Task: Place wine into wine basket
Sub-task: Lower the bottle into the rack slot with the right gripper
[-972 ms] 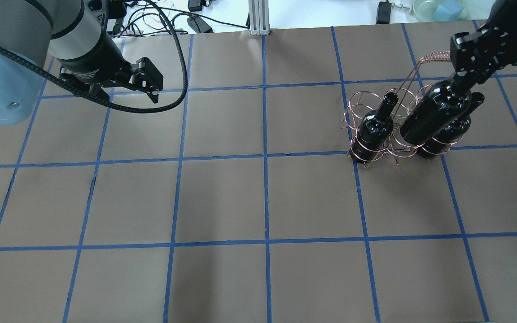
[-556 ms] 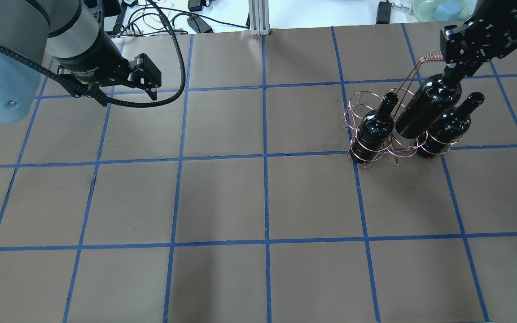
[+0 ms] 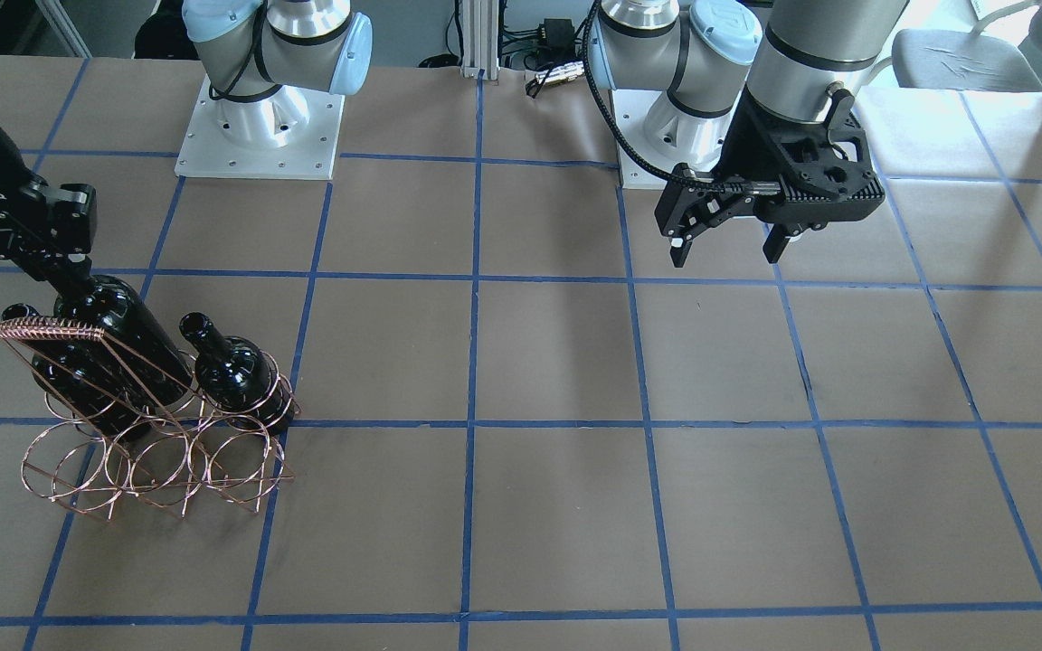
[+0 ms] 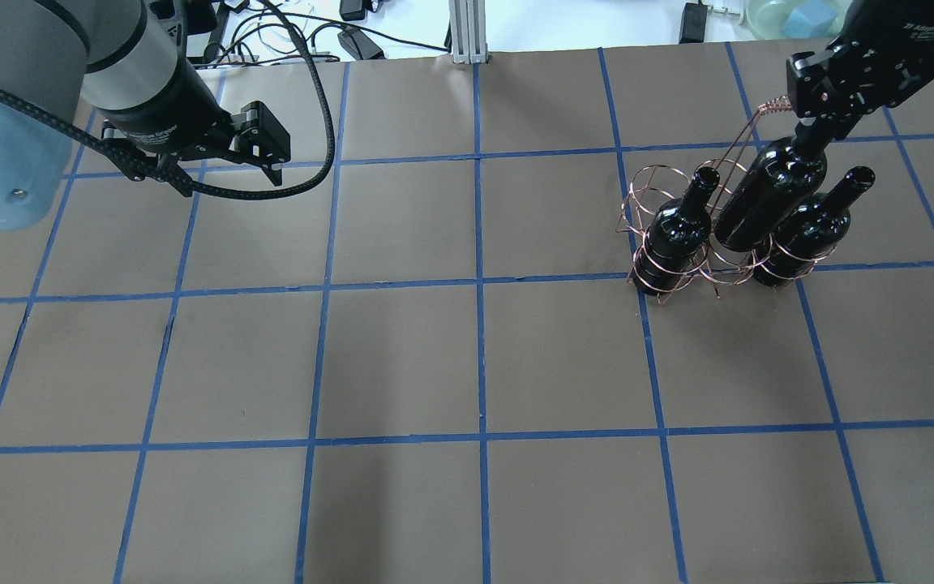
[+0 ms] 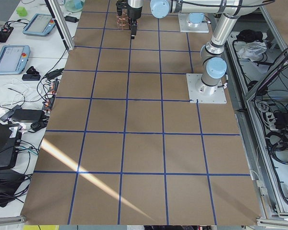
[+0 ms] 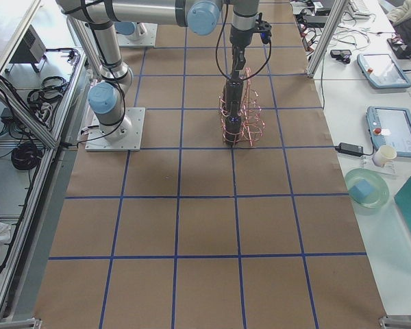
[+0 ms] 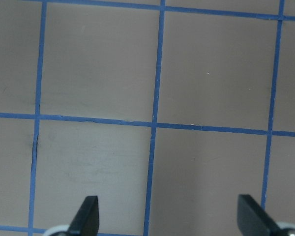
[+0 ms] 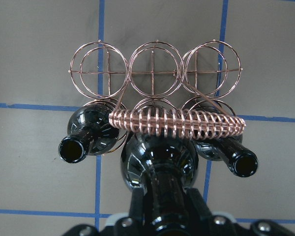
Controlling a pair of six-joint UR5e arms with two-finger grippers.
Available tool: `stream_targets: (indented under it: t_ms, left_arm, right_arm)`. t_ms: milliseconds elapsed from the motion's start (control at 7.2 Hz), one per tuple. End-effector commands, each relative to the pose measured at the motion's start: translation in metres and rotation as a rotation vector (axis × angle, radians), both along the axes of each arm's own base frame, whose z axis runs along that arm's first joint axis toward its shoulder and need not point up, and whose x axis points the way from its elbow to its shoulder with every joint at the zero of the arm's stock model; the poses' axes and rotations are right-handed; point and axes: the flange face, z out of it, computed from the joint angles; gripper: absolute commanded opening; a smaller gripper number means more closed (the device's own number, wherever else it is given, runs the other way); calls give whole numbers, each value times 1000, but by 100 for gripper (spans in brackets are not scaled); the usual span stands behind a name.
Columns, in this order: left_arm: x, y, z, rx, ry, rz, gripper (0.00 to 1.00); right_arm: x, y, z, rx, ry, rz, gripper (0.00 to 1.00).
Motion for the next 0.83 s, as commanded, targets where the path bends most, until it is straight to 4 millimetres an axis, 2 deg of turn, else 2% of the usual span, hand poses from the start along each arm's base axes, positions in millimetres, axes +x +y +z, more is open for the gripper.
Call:
stream_targets:
  t_ms: [0, 556, 694]
  left_arm:
    - [0, 1, 1, 0, 0, 1, 100]
    - [0, 3, 4, -8, -1, 10, 100]
    - [0, 3, 4, -9, 0, 10, 100]
  right_arm:
    - [-1, -4, -8, 9, -2, 2, 4]
    - [-4, -10, -19, 27, 9, 7, 4]
    - [-5, -13, -29, 45, 4, 10, 4]
